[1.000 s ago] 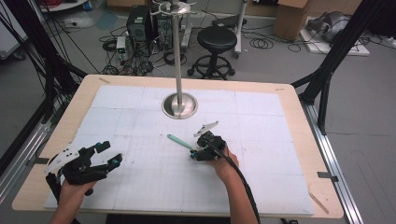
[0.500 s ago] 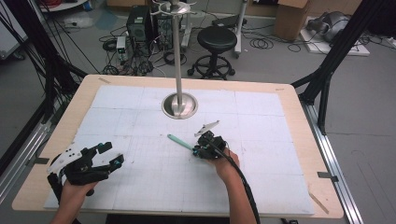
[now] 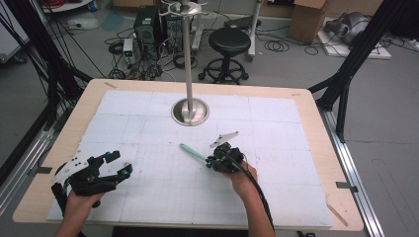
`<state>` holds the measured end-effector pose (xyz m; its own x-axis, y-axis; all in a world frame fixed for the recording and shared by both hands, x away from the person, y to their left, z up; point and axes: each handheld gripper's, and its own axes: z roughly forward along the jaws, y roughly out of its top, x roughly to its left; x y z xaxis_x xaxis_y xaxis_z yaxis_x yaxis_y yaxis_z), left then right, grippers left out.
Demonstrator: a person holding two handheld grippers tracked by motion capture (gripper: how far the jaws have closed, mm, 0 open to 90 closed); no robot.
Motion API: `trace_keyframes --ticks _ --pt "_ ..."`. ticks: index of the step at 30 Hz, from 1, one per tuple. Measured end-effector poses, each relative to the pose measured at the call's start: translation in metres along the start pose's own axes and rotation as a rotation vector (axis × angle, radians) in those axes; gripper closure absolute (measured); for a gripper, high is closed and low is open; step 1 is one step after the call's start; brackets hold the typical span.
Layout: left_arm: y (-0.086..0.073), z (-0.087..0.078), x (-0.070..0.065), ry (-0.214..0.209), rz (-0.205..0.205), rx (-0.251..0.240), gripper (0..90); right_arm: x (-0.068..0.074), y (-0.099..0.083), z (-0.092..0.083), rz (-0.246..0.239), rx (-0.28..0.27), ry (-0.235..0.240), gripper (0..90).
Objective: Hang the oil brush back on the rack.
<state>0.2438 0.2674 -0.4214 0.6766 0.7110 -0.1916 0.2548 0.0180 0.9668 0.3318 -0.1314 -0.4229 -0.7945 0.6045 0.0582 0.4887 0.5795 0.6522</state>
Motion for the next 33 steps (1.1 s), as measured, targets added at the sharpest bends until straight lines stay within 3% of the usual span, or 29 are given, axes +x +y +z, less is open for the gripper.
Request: trace_keyframes --ticks 9,13,17,20,23,24,33 --pt "-0.001 0.002 -0.002 -0.004 0.009 0.01 24.9 0.001 -0.007 -0.008 0.013 -0.049 0.012 82.8" --pt "-0.001 0.003 -0.002 -0.014 -0.004 0.009 25.9 0.005 -0.011 -0.015 0.014 -0.096 0.027 82.8" --pt "0.0 0.006 -0.005 -0.062 -0.041 0.003 27.6 0.013 -0.014 -0.027 0.018 -0.157 0.041 82.7" --pt "0.002 0.013 -0.012 -0.117 -0.069 -0.001 29.2 0.021 -0.019 -0.04 0.019 -0.247 0.064 82.7" --pt "0.003 0.018 -0.016 -0.143 -0.079 -0.001 30.0 0.026 -0.023 -0.046 0.009 -0.274 0.067 82.6" --pt "0.005 0.023 -0.02 -0.166 -0.094 0.001 29.9 0.031 -0.026 -0.051 0.002 -0.309 0.081 82.6" --pt "0.008 0.042 -0.036 -0.267 -0.129 0.027 28.3 0.044 -0.041 -0.071 -0.022 -0.389 0.097 82.5"
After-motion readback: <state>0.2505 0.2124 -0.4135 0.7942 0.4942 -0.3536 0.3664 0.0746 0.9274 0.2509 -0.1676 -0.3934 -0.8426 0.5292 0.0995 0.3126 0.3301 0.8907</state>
